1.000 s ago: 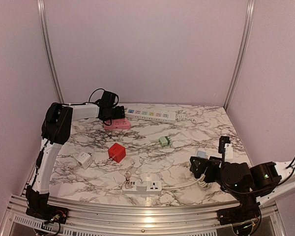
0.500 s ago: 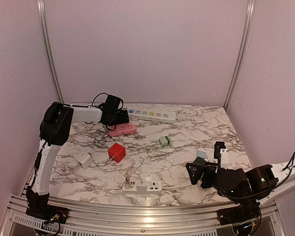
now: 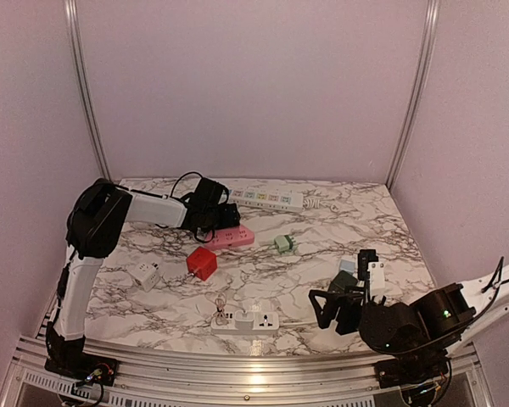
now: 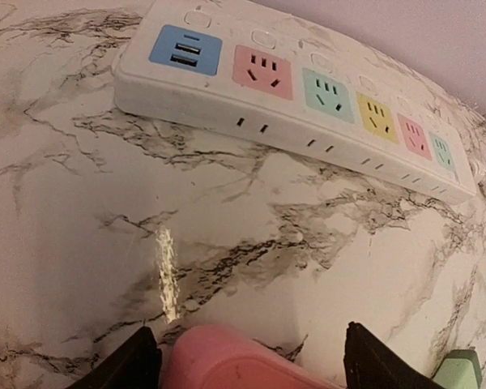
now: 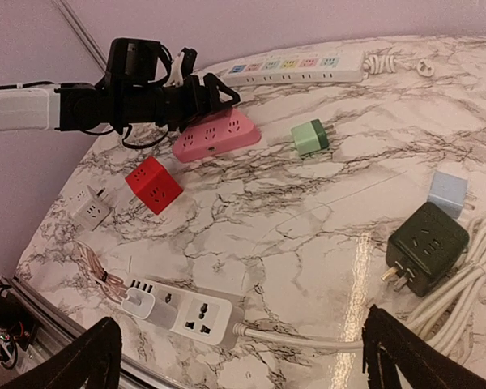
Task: Insert the plug
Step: Move the socket to the center of the board.
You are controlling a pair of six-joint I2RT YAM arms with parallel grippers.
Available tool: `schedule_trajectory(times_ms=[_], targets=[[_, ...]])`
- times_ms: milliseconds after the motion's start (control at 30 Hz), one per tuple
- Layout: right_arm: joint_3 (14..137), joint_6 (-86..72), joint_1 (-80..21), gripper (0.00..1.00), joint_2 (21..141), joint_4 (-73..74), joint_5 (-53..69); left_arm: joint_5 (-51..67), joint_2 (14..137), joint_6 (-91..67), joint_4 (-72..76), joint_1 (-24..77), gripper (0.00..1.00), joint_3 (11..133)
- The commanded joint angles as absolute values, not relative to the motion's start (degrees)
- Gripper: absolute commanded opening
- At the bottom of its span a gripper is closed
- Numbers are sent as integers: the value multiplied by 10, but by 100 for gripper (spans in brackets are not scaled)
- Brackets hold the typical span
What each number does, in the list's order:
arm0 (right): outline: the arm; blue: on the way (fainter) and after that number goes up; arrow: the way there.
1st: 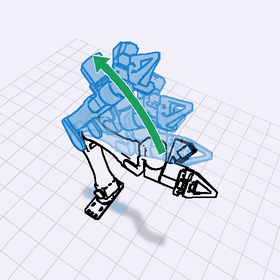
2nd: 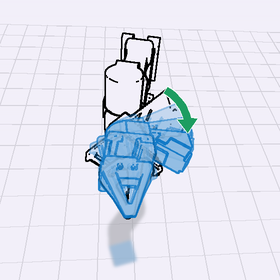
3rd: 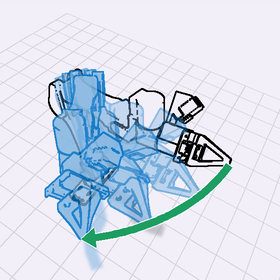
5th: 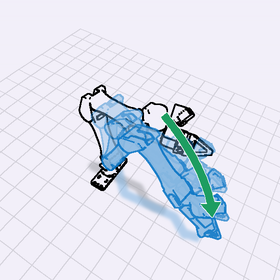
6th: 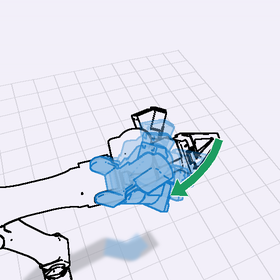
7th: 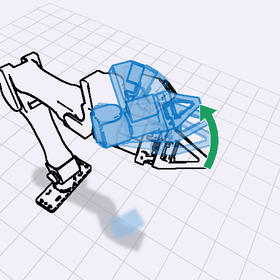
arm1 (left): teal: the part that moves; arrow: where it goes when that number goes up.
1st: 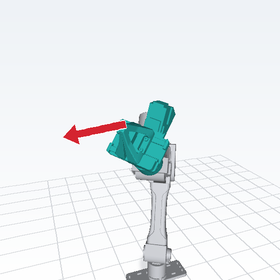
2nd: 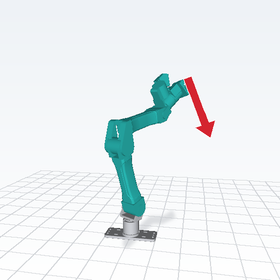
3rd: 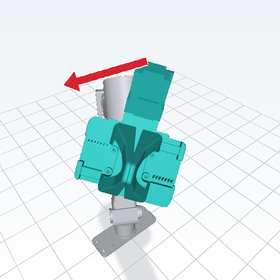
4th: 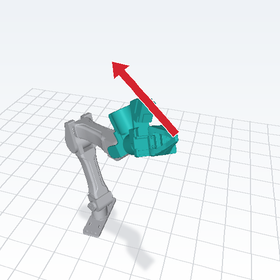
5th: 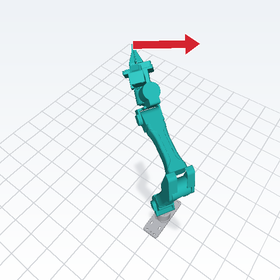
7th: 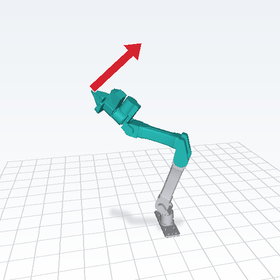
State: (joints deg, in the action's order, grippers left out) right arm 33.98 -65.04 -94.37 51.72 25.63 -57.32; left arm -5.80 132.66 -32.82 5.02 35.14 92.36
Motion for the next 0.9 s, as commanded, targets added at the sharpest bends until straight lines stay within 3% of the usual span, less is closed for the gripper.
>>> schedule_trajectory(times_ms=[0, 867], targets=[[362, -676, -955, 99, 507, 274, -605, -34, 1330, -329, 29, 385, 79, 869], [377, -785, -968, 98, 460, 405, -603, -39, 1269, -320, 93, 511, 77, 748]])
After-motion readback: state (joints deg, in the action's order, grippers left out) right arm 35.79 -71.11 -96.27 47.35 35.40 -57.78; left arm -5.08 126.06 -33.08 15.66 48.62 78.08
